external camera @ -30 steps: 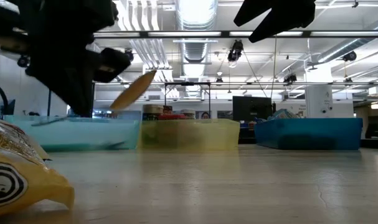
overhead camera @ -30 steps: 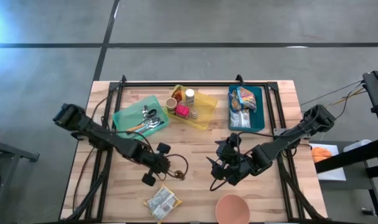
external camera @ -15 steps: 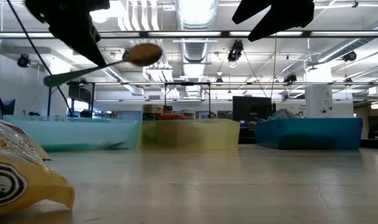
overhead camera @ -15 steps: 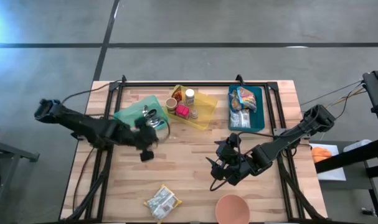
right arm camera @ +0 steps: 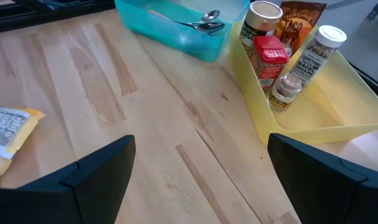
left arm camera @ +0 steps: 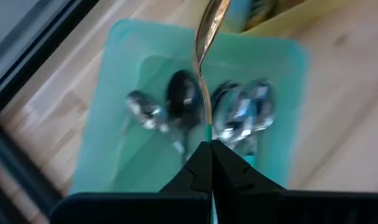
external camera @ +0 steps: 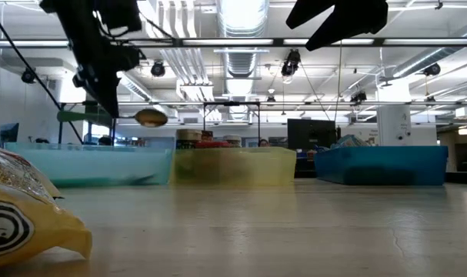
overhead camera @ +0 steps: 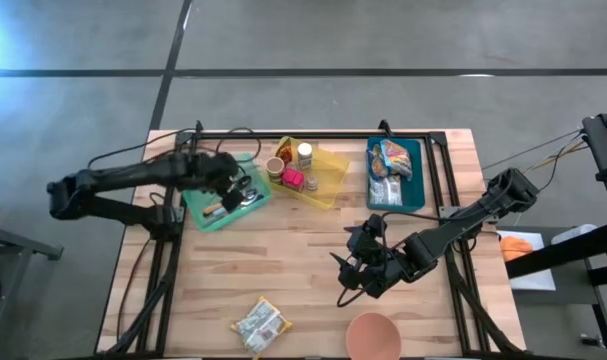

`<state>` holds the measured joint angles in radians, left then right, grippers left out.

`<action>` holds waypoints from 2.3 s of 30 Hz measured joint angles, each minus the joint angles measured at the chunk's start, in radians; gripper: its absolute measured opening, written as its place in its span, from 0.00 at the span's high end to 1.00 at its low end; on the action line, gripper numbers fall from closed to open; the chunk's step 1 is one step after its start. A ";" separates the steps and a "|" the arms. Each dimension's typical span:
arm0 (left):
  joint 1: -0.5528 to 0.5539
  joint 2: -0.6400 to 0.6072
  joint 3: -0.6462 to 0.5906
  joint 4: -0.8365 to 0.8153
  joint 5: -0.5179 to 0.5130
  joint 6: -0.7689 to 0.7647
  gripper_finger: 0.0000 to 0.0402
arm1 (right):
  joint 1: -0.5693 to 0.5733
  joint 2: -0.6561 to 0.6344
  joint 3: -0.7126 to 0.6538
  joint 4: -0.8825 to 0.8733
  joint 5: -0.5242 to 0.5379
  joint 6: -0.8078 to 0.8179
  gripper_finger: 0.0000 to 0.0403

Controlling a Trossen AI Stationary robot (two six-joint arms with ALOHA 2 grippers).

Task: Pick & Place Food Item
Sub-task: Put the gold spoon into the green bin

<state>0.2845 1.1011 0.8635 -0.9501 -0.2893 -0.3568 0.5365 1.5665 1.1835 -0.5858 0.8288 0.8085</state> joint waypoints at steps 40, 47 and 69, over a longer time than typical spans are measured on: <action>0.110 0.255 -0.152 0.125 0.176 0.134 1.00 | -0.001 0.000 -0.017 0.001 -0.051 0.053 0.10; 0.109 0.265 -0.152 0.124 0.178 0.096 1.00 | -0.001 0.000 -0.017 0.001 -0.051 0.053 0.10; 0.084 0.372 -0.148 0.163 0.178 0.096 1.00 | 0.000 0.000 -0.017 0.000 -0.051 0.053 0.10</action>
<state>0.3683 1.4727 0.7158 -0.7872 -0.1116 -0.2611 0.5362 1.5669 1.1667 -0.5858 0.7773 0.8612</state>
